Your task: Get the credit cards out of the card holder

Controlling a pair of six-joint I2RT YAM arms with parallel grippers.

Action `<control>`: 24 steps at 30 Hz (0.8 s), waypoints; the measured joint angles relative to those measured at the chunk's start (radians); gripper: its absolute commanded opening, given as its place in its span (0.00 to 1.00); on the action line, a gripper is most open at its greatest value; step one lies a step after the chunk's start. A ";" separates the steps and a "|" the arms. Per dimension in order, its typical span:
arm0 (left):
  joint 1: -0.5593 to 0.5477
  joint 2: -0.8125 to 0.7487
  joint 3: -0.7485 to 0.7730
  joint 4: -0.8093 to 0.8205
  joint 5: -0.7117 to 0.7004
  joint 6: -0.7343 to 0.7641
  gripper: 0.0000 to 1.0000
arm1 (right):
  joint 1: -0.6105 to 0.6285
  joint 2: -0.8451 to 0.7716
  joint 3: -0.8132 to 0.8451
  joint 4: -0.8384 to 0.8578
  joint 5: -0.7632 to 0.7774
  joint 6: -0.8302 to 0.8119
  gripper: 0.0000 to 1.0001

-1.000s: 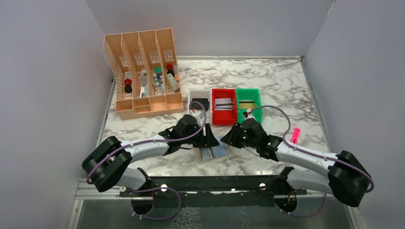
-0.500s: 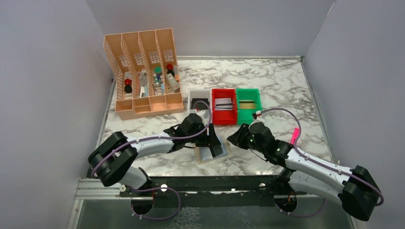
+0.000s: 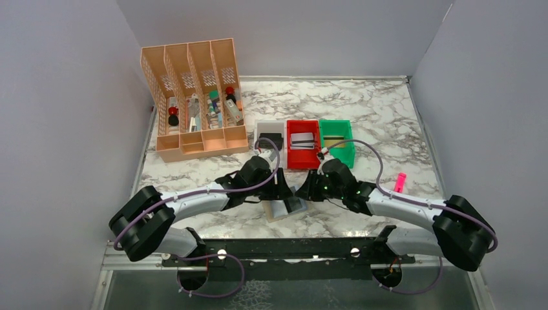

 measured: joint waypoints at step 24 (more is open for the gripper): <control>0.000 0.084 -0.037 0.073 0.010 -0.051 0.58 | 0.000 0.218 0.080 -0.048 0.048 0.065 0.26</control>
